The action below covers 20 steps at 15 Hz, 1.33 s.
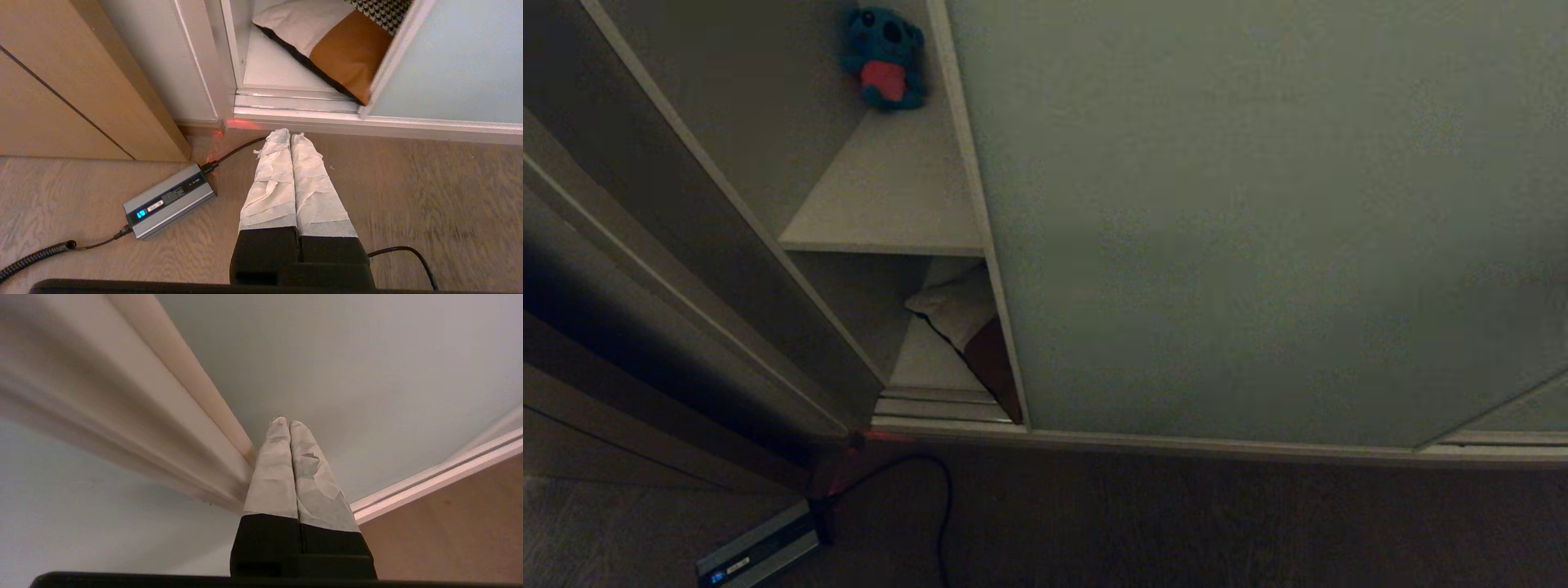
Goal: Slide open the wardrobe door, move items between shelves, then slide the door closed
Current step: Close the door
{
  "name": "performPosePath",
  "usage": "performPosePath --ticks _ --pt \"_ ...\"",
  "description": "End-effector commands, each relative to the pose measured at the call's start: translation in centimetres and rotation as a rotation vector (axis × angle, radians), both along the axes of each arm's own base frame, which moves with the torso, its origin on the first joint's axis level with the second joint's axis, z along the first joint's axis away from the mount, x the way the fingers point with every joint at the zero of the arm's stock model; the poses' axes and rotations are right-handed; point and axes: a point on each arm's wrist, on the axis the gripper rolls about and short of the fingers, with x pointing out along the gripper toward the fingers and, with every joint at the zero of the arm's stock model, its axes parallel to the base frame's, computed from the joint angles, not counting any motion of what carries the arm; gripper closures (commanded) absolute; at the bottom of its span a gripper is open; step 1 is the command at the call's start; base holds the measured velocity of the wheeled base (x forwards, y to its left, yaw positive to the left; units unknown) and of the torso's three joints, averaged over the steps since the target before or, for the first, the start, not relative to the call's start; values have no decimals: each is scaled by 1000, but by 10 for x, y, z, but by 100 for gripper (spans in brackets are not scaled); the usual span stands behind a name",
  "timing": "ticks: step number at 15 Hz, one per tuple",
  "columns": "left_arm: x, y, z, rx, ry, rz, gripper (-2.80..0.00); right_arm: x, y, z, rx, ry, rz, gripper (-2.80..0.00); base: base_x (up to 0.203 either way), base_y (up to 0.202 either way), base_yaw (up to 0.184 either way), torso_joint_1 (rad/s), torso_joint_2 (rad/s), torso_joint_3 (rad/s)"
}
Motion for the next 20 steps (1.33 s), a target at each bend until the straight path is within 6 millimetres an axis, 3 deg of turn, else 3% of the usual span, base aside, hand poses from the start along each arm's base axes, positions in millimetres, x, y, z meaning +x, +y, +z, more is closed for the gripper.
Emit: performPosePath --ticks 1,9,20 --pt "0 0 0 0 1 0 0 -8 14 4 7 1 23 0 0 0 0 0 0 0" --pt "0 0 0 0 1 0 0 -11 68 -6 29 12 148 0 0 0 0 0 0 0" --pt "0 0 0 0 1 0 0 -19 150 -2 -34 -17 308 0 0 0 0 0 0 0"
